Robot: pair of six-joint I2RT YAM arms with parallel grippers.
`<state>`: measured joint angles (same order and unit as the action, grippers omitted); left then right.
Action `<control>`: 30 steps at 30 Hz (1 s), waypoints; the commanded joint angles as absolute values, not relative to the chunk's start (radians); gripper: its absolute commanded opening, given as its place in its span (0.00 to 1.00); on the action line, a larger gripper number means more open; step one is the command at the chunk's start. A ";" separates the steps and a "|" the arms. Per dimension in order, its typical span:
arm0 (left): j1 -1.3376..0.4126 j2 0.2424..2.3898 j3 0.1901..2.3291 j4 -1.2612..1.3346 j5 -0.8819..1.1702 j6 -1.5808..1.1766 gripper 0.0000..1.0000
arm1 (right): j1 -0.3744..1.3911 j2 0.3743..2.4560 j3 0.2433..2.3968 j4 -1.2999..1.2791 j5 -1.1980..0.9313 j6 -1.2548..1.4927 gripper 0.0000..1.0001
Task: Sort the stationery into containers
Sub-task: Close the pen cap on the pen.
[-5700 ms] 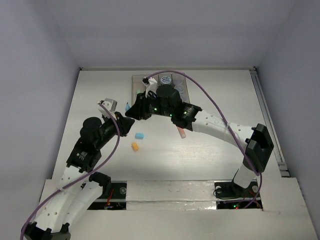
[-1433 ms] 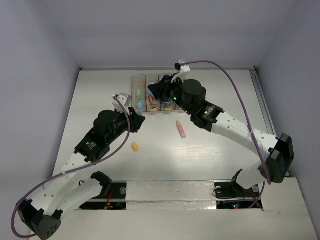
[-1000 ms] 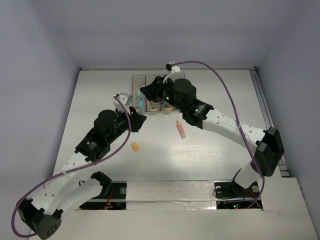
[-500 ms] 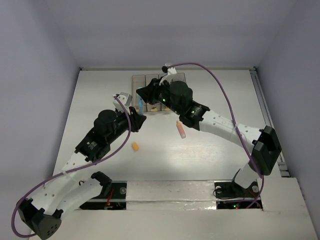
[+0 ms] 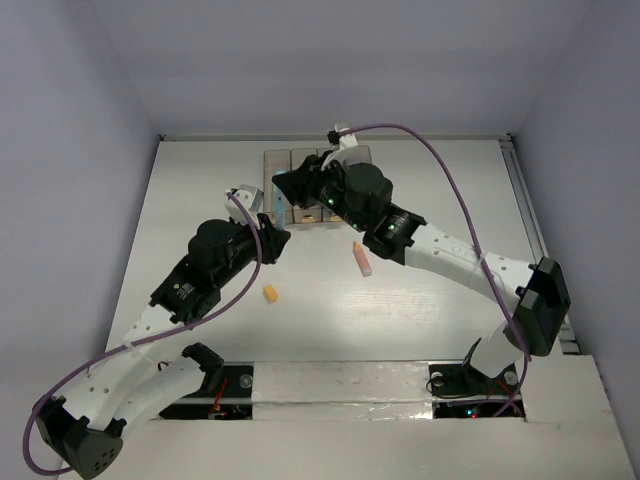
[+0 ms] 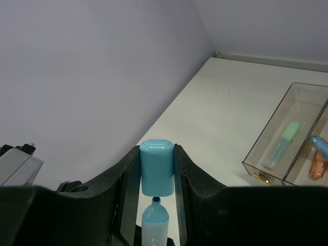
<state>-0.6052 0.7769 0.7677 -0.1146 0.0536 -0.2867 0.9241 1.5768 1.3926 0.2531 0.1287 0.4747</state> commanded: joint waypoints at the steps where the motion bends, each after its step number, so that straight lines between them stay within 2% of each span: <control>1: -0.609 0.764 0.790 -0.089 0.038 -0.276 0.00 | 0.948 1.545 1.400 0.311 0.159 0.446 0.00; 30: -0.609 0.739 0.782 -0.077 0.055 -0.279 0.00 | 0.976 1.612 1.413 0.314 0.173 0.440 0.00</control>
